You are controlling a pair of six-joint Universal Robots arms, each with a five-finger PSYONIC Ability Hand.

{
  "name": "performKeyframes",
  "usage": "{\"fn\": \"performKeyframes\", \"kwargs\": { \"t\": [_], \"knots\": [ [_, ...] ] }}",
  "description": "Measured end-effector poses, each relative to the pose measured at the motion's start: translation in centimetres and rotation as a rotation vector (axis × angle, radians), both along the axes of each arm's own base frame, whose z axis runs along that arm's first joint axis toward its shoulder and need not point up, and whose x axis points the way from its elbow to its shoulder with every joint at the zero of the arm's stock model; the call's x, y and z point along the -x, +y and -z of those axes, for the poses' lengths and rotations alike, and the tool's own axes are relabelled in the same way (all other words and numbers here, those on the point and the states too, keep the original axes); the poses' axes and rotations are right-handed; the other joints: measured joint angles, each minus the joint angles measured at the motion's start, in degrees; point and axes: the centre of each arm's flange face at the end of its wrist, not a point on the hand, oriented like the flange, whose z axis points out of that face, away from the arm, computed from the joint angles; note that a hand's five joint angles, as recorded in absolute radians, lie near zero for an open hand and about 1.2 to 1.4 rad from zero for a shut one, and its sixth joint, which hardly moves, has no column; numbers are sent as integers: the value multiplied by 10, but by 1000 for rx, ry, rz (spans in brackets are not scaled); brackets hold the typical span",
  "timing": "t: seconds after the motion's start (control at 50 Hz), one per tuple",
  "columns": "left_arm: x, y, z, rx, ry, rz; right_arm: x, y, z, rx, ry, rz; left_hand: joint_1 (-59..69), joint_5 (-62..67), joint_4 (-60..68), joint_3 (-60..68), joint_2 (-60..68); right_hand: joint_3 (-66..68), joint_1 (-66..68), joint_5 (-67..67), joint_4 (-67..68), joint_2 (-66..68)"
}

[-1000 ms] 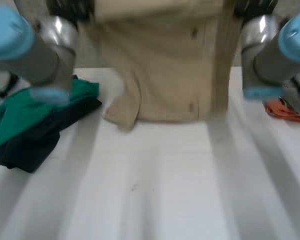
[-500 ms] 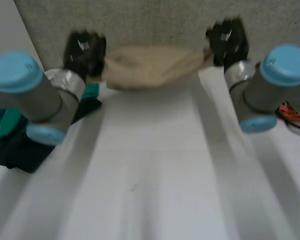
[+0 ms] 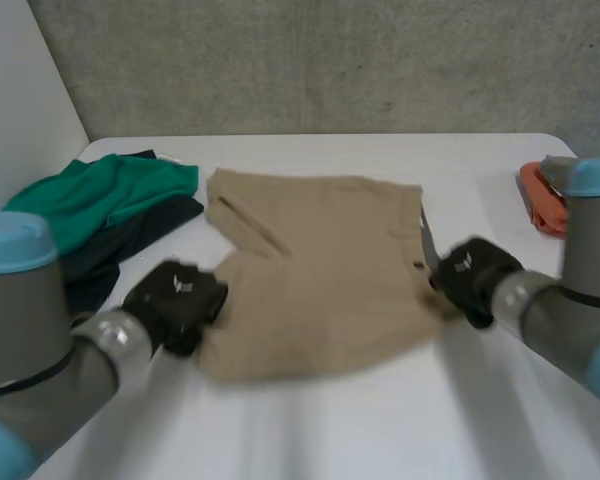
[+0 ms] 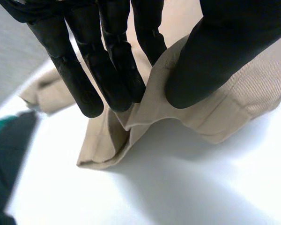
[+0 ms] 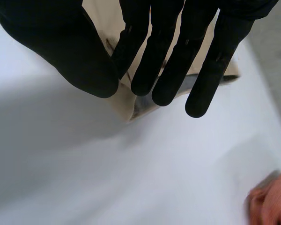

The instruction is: Fold the laundry.

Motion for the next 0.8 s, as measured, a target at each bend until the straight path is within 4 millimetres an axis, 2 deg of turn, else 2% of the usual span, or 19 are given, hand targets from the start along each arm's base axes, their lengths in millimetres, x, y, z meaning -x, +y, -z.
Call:
{"fn": "performKeyframes", "kwargs": {
  "t": [0.04,0.06,0.08,0.12,0.18,0.24,0.32,0.38,0.4,0.42,0.48,0.52,0.56,0.68,0.7,0.74,0.76,0.78,0.8],
  "knots": [
    [-12,30,-5,-87,-76,56,16,35,-9,-94,104,-74,0,0,0,0,0,0,0,0,0,0],
    [-12,30,-5,-87,-76,56,16,35,-9,-94,104,-74,0,0,0,0,0,0,0,0,0,0],
    [-17,45,-6,-138,-118,91,22,52,-12,-132,143,-130,0,0,0,0,0,0,0,0,0,0],
    [-21,56,-7,-180,-151,122,25,63,-13,-151,160,-176,0,0,0,0,0,0,0,0,0,0],
    [-23,64,-9,-228,-195,165,26,70,-10,-163,157,-222,0,0,0,0,0,0,0,0,0,0],
    [-20,56,-10,-223,-215,180,23,64,-6,-154,129,-223,0,0,0,0,0,0,0,0,0,0],
    [-9,27,-13,-153,-196,144,13,36,-1,-90,59,-160,0,0,0,0,0,0,0,0,0,0],
    [6,-13,-17,-46,-132,79,1,-5,-1,20,-30,-63,0,0,0,0,0,0,0,0,0,0],
    [8,-18,-17,-33,-124,71,0,-9,-1,32,-39,-54,0,0,0,0,0,0,0,0,0,0],
    [15,-38,-19,24,-88,39,-5,-26,-2,83,-79,-15,0,0,0,0,0,0,0,0,0,0],
    [29,-78,-22,136,-16,-25,-15,-60,-5,183,-158,55,0,0,0,0,0,0,0,0,0,0],
    [35,-96,-22,184,18,-54,-20,-74,-5,228,-195,81,0,0,0,0,0,0,0,0,0,0],
    [46,-130,-20,264,79,-103,-30,-101,-2,314,-256,120,0,0,0,0,0,0,0,0,0,0],
    [66,-179,0,345,154,-158,-47,-142,17,464,-307,149,0,0,0,0,0,0,0,0,0,0],
    [69,-185,5,351,163,-160,-50,-148,23,491,-308,151,0,-1,-1,-1,-2,-58,-63,-58,-57,-57],
    [76,-192,14,357,180,-158,-54,-157,33,529,-305,157,-124,-114,-120,-118,-131,-240,-249,-244,-238,-247],
    [78,-194,17,358,186,-155,-56,-161,38,547,-303,161,-124,-114,-120,-118,-131,-329,-330,-339,-328,-340],
    [82,-196,20,361,196,-150,-58,-164,42,563,-302,165,-332,-293,-301,-307,-312,-408,-404,-411,-406,-421],
    [82,-196,20,361,196,-150,-58,-164,42,563,-302,165,-332,-293,-301,-307,-312,-408,-404,-411,-406,-421]
  ]
}}
